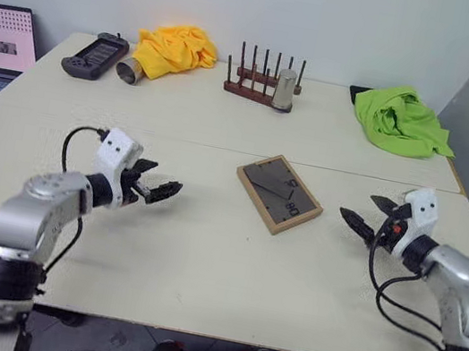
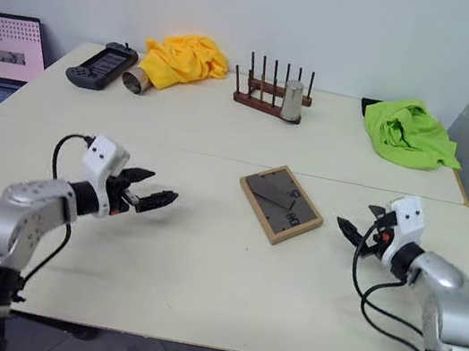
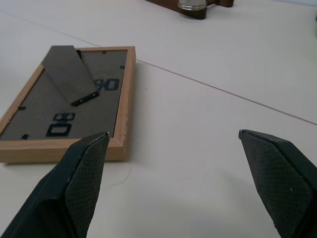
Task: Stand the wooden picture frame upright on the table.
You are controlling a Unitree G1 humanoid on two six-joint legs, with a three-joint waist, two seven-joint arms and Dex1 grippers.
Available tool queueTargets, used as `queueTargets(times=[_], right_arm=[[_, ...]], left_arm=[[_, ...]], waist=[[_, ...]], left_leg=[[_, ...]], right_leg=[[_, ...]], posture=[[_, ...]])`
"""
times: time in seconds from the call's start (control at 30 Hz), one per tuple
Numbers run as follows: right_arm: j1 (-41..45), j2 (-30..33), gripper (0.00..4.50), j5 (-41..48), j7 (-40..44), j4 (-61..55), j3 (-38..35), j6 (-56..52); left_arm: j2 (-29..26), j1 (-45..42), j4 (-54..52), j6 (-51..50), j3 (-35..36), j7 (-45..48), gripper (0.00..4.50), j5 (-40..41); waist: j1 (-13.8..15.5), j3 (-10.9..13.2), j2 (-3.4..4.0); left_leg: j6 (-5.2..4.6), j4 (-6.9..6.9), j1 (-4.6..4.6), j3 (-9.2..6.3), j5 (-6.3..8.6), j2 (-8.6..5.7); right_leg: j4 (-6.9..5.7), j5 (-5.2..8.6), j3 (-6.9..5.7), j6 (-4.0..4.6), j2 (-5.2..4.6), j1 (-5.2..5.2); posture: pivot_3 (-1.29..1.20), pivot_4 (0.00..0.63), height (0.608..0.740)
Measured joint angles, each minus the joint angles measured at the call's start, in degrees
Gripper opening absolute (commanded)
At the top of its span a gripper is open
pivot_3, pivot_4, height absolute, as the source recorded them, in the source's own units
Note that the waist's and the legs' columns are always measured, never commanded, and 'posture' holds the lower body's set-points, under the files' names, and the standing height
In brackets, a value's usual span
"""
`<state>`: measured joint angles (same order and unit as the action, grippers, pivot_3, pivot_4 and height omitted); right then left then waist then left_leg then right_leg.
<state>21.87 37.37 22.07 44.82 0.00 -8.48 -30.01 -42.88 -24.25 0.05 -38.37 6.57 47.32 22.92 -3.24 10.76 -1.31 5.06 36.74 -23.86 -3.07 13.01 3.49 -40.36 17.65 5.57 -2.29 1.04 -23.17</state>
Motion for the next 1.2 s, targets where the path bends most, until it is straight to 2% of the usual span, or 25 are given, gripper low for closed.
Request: queueTargets(times=[0.23, 0.4, 0.47, 0.5, 0.57, 0.77, 0.97, 1.13, 1.2], right_arm=[[7.65, 2.73, 4.45, -0.82, 9.19, 9.69, 4.24, 1.21], [10.78, 2.7, 4.45, -2.94, 11.76, 14.99, 6.32, 4.03], [11.59, 2.68, 4.5, -3.37, 12.57, 16.68, 6.94, 5.12], [11.96, 2.62, 4.3, -3.67, 12.84, 17.46, 7.43, 5.83], [12.96, 2.32, 3.97, -4.43, 13.6, 19.33, 7.75, 6.68], [15.69, 1.47, 2.57, -6.76, 13.82, 25.24, 8.13, 10.98], [19.55, -1.97, 1.31, -11.51, 11.39, 31.8, 10.39, 16.51], [21.67, -4.18, 0.09, -14.54, 7.99, 36.06, 10.99, 18.92], [22.22, -5.88, 0.01, -16.56, 5.79, 37.84, 12.13, 20.41]], left_arm=[[-2.0, -6.44, 6.73, 2.35, -3.23, 5.97, 4.5, -1.81], [-1.96, -8.68, 10.97, 5.17, -3.78, 6.58, 4.5, -3.56], [-1.62, -8.96, 11.36, 5.45, -3.78, 7.23, 4.14, -3.56], [-1.39, -9.12, 11.57, 5.64, -3.78, 7.34, 4.08, -3.54], [-0.87, -9.38, 11.78, 6.16, -3.78, 7.96, 3.61, -3.47], [0.95, -10.1, 12.19, 6.63, -3.91, 8.35, 2.32, -3.56], [5.46, -11.49, 16.53, 10.37, -6.28, 7.01, 1.2, -6.19], [10.18, -14.35, 22.61, 14.27, -8.3, 4.86, 0.07, -9.32], [13.82, -16.5, 26.74, 17.05, -9.9, 3.95, 0.01, -10.83]], waist=[[-0.05, 0.0, 0.0], [-0.02, 0.0, 0.0], [-0.01, 0.0, 0.0], [-0.01, 0.0, 0.0], [-0.02, 0.0, 0.0], [-0.04, 0.0, 0.0], [-0.04, 0.0, 0.0], [-0.01, 0.0, 0.0], [0.01, 0.0, 0.0]], left_leg=[[0.0, 0.02, -0.01, 0.01, 0.0, 0.01], [0.0, 0.03, -0.03, 0.0, 0.0, 0.01], [0.0, 0.03, -0.03, 0.0, 0.0, 0.01], [0.0, 0.03, -0.03, 0.0, 0.0, 0.01], [0.0, 0.06, -0.03, 0.0, 0.0, 0.01], [0.0, 0.09, -0.02, 0.0, 0.0, 0.01], [0.0, 0.15, -0.01, 0.01, 0.0, -0.01], [0.0, 0.19, -0.02, 0.01, -0.01, -0.04], [0.0, 0.2, -0.01, 0.01, -0.01, -0.06]], right_leg=[[0.01, 0.0, 0.0, 0.0, 0.0, 0.0], [0.0, -0.01, -0.01, 0.0, -0.01, -0.01], [0.0, -0.01, -0.02, 0.0, -0.02, -0.01], [-0.01, -0.01, -0.02, 0.0, -0.01, -0.01], [-0.03, -0.01, -0.01, 0.0, -0.02, -0.01], [-0.08, -0.01, -0.01, 0.0, -0.01, -0.01], [-0.17, -0.01, 0.0, 0.01, -0.02, -0.01], [-0.23, -0.02, -0.02, 0.01, -0.05, -0.02], [-0.26, -0.02, -0.02, 0.01, -0.07, -0.02]], posture=[[0.0, 0.15, 0.74], [0.0, 0.15, 0.74], [0.0, 0.15, 0.74], [0.0, 0.15, 0.74], [0.0, 0.15, 0.74], [0.0, 0.15, 0.74], [0.0, 0.15, 0.74], [0.0, 0.15, 0.74], [0.0, 0.15, 0.74]])
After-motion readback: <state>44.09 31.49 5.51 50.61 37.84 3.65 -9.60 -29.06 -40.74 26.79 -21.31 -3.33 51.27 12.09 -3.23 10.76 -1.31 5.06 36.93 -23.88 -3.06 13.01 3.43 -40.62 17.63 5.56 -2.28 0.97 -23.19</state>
